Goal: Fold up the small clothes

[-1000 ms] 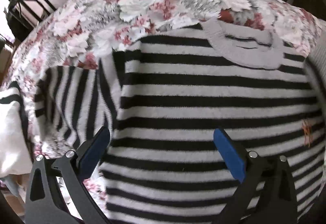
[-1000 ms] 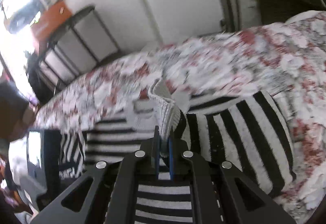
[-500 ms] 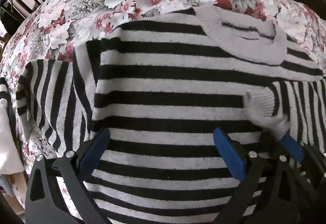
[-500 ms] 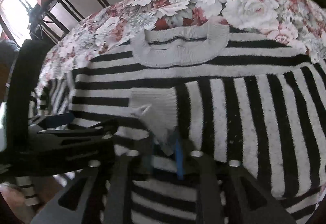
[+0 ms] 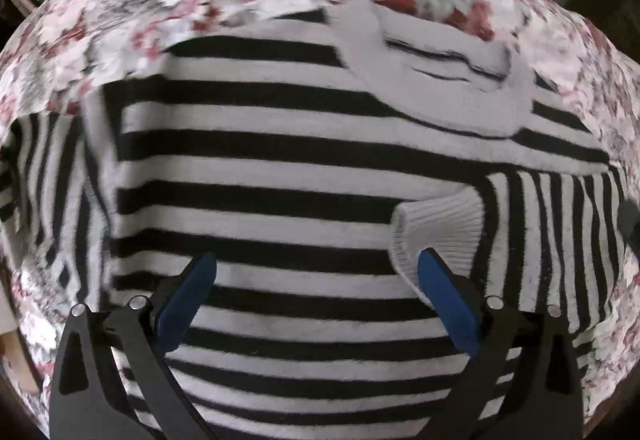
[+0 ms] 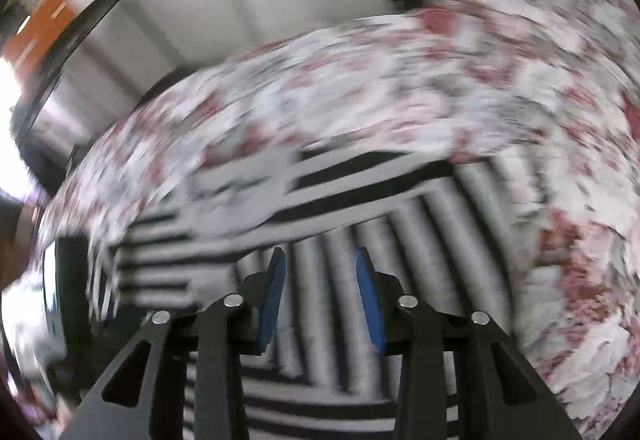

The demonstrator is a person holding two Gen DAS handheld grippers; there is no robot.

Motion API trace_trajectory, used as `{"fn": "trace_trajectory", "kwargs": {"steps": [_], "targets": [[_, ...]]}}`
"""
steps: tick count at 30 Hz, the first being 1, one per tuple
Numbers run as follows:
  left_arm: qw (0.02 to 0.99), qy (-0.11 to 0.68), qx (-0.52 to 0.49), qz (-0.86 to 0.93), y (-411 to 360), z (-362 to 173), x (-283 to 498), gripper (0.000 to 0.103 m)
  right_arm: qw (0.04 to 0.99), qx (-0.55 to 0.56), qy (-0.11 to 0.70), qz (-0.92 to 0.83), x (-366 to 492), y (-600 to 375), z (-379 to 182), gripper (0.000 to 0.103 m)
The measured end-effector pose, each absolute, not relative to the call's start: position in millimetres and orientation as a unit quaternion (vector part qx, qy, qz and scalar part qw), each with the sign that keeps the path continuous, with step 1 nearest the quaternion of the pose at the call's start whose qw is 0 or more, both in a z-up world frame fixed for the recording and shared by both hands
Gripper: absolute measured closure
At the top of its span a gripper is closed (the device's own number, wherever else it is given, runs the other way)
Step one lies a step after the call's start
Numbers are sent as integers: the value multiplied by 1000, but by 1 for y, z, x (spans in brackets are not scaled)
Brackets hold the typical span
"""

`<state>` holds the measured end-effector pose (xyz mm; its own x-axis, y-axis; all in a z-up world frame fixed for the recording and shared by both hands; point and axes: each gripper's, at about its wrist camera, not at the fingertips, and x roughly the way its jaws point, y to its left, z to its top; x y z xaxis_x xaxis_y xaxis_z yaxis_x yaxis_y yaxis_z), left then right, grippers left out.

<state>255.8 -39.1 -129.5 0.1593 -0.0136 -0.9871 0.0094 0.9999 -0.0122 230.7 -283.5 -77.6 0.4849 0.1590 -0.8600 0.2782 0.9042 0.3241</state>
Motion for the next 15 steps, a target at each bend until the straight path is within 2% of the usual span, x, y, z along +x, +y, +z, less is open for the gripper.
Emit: {"fn": "trace_trajectory", "kwargs": {"steps": [3,5,8,11,15], "targets": [[763,646,-23,-24,-44,-133,266,8,801,302,513,-65,229,-320,-98,82],[761,647,-37,-28,-43,-131,273,15,788,327,517,-76,229,-329,-108,85],[755,651,-66,-39,-36,-126,277,20,782,329,523,-81,228,-328,-115,86],[753,646,-102,-69,-28,-116,277,20,783,311,534,-73,232,-313,-121,83],[748,651,-101,-85,-25,-117,276,19,765,309,559,-79,235,-309,-143,88]]}}
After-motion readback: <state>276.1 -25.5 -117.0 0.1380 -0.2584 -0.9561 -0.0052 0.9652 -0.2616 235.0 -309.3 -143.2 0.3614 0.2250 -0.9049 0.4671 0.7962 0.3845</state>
